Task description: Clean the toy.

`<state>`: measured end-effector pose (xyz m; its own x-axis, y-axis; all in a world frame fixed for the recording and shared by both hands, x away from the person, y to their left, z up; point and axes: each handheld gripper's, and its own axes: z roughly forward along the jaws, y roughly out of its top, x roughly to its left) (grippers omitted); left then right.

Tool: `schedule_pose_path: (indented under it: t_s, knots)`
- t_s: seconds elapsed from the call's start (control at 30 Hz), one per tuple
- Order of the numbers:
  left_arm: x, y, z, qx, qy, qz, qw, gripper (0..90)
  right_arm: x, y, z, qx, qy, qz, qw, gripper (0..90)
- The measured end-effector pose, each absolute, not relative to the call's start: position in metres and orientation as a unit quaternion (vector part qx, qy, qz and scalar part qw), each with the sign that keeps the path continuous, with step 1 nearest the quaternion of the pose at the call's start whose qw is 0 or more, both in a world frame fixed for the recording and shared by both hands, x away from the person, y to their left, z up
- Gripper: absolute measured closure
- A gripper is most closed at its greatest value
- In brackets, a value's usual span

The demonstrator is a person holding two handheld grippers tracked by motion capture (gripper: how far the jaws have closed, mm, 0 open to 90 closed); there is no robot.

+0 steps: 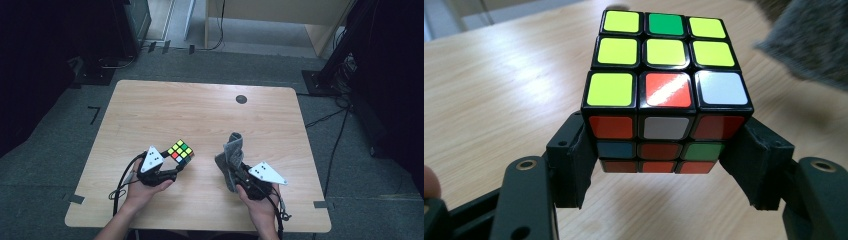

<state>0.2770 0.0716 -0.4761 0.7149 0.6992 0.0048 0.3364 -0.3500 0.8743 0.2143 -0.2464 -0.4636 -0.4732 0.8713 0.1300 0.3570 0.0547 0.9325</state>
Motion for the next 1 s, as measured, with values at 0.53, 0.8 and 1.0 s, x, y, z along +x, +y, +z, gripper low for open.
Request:
schedule_pose_path:
  t_s: [0.53, 0.8, 1.0]
  knots:
    - [0.301, 0.057, -0.502, 0.801, 0.409, 0.211, 0.382, 34.0, 0.204, -0.261, -0.472, 0.485, 0.672, 0.495, 0.258, 70.0]
    - [0.3, 0.056, -0.51, 0.804, 0.41, 0.219, 0.37, 33.9, 0.206, -0.259, -0.473, 0.483, 0.676, 0.492, 0.259, 70.0]
    - [0.3, 0.057, -0.513, 0.812, 0.406, 0.209, 0.364, 32.2, 0.209, -0.256, -0.475, 0.48, 0.681, 0.49, 0.256, 70.0]
